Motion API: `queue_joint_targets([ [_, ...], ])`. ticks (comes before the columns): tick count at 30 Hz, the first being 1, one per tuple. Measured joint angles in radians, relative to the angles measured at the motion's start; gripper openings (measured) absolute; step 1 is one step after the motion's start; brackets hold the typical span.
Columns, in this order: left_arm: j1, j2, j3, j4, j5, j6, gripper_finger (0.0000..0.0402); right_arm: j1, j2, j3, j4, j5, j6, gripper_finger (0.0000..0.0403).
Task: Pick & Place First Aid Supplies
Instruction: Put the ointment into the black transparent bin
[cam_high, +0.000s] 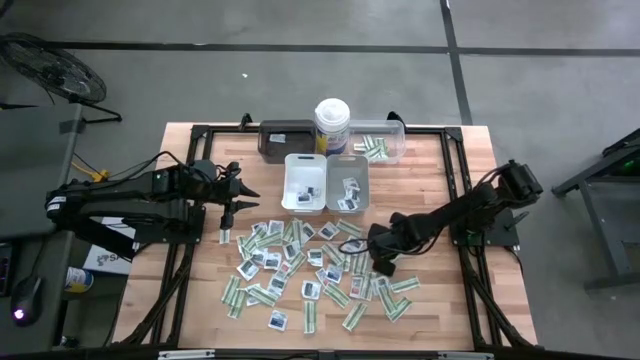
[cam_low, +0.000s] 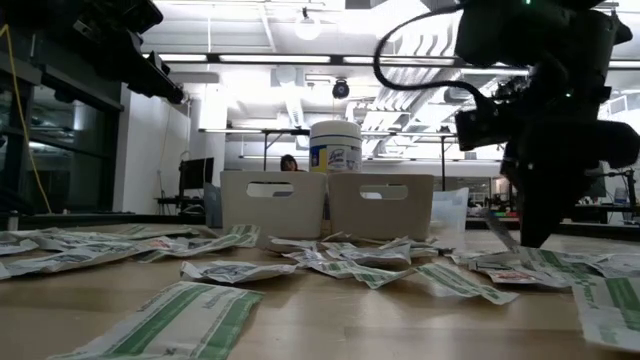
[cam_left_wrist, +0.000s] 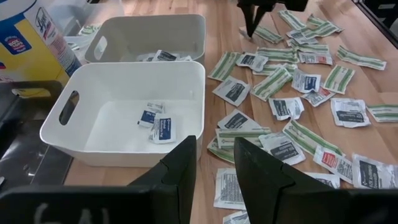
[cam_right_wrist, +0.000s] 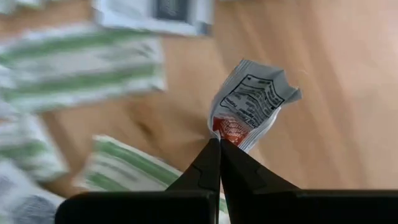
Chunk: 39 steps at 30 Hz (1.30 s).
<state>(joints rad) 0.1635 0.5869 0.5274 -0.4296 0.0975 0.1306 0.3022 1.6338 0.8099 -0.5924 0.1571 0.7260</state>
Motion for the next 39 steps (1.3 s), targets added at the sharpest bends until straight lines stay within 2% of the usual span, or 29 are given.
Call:
queue_joint_targets([
  [9,0.000,0.016,0.000,0.041,0.000,-0.040,0.0106,0.000,-0.045,0.004,-0.017,0.045,-0.026,0.0000],
  [15,0.000,0.075,0.000,0.101,0.005,-0.085,0.0106,0.000,-0.047,0.086,-0.024,0.131,-0.113,0.0000],
  [22,0.000,0.180,0.000,0.291,0.024,-0.118,0.0106,-0.014,-0.049,0.207,-0.023,0.269,-0.207,0.0000],
  [30,0.000,0.319,0.000,0.551,-0.001,-0.137,0.0106,-0.063,-0.050,0.300,-0.008,0.418,-0.225,0.0000],
  [34,0.000,0.388,0.000,0.689,-0.056,-0.123,0.0106,-0.093,-0.050,0.316,0.090,0.467,-0.288,0.0000],
  [39,0.000,0.467,0.008,0.855,-0.063,-0.110,0.0114,-0.136,-0.050,0.317,0.253,0.506,-0.377,0.0000],
])
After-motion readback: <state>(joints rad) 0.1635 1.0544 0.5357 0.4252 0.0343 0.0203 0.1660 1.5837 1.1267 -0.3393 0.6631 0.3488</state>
